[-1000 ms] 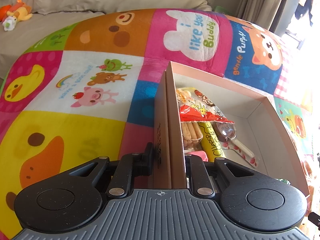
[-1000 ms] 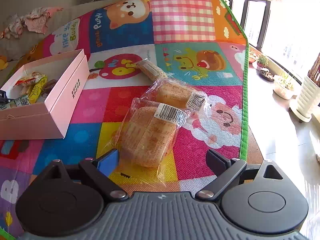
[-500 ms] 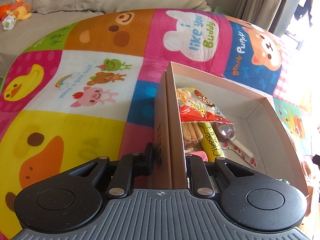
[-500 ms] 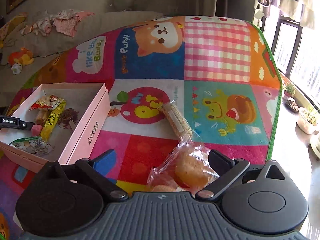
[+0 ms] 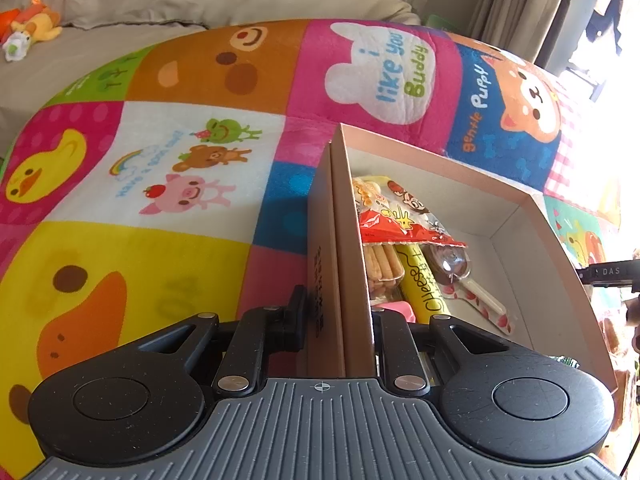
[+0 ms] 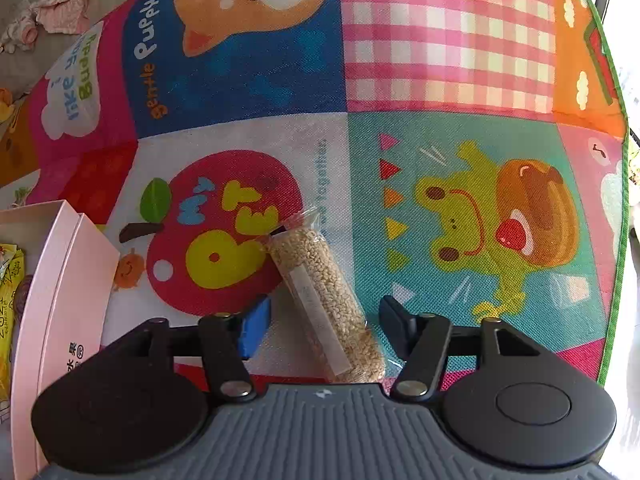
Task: Organize objects
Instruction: 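Grasp the clear grain-stick bag with the right gripper and lift it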
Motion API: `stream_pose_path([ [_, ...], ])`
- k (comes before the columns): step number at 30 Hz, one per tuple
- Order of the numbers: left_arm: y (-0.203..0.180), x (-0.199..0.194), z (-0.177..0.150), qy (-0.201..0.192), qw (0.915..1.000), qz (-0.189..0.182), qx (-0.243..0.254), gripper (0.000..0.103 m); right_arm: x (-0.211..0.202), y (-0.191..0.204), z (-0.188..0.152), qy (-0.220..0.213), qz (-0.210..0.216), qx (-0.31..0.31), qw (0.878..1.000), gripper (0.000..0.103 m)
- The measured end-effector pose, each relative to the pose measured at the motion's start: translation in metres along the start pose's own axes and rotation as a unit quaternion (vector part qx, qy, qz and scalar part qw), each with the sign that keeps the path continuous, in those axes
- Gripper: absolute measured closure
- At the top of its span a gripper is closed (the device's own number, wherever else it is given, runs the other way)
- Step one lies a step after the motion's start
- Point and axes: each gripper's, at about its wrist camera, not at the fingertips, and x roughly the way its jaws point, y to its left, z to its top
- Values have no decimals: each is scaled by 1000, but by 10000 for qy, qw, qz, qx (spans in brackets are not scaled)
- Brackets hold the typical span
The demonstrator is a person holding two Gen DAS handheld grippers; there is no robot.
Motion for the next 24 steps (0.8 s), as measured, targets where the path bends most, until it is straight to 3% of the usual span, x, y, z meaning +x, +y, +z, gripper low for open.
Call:
stream_pose_path([
  [2,0,0,0,-6,10000,-7,-9,83,-7,4,-4,-48,-34,-89,9999,65],
  [9,0,0,0,-11,10000,-17,-16,83,-48,7,-25,-198,404,4,9990,70],
  [20,1,-1,-1,-11,10000,-23,-24,83,-151,-31,-36,-1409,270,587,9879,76],
  [24,1,-1,-1,-15,10000,-27,-20,83,-197,-37,-57,-1788,208,594,9819,76],
])
